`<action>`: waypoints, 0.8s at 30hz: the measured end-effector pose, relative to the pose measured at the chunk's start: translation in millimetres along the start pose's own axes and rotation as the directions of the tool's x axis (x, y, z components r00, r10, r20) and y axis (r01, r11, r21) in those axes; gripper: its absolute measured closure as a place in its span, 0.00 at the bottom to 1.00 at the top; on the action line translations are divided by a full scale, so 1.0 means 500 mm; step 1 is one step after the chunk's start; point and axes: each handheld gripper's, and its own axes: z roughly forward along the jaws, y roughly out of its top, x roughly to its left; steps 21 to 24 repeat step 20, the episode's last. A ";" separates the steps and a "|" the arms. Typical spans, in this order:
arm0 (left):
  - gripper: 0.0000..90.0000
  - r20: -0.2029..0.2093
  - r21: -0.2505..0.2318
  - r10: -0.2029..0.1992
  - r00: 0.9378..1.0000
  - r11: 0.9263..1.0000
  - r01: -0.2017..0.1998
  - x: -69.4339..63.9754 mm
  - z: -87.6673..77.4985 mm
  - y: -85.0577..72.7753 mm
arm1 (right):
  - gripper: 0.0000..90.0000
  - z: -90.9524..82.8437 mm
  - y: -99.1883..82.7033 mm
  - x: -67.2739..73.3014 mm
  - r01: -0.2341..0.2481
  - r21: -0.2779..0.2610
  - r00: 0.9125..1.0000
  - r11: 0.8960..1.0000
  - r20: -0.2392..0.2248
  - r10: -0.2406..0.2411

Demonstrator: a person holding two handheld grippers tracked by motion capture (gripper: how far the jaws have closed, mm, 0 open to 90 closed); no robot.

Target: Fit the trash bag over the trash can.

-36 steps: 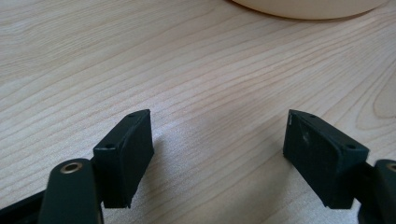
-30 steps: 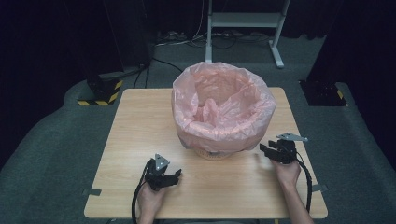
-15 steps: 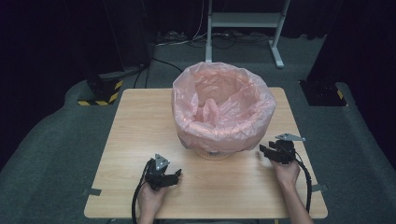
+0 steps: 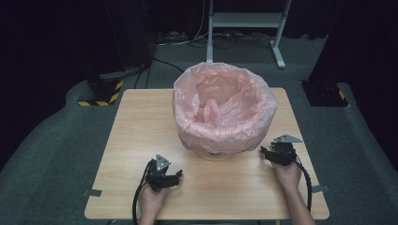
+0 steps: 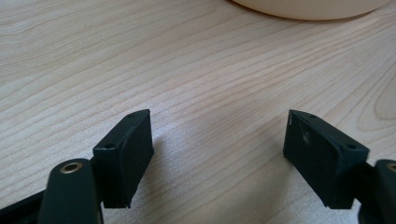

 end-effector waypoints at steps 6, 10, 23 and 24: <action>0.27 -0.001 0.000 -0.003 1.000 1.000 0.003 0.000 0.000 0.000 | 0.43 0.001 0.000 -0.001 -0.013 0.005 1.000 1.000 0.019 0.012; 0.27 -0.001 0.000 -0.002 1.000 1.000 0.002 0.000 0.000 0.000 | 0.42 0.001 0.000 -0.001 -0.015 0.006 1.000 1.000 0.022 0.015; 0.27 -0.001 0.000 -0.003 1.000 1.000 0.003 0.000 0.000 0.000 | 0.42 0.001 0.000 -0.001 -0.017 0.006 1.000 1.000 0.023 0.017; 0.27 -0.001 0.000 -0.003 1.000 1.000 0.003 0.000 0.000 0.000 | 0.42 0.001 0.000 -0.001 -0.017 0.006 1.000 1.000 0.023 0.017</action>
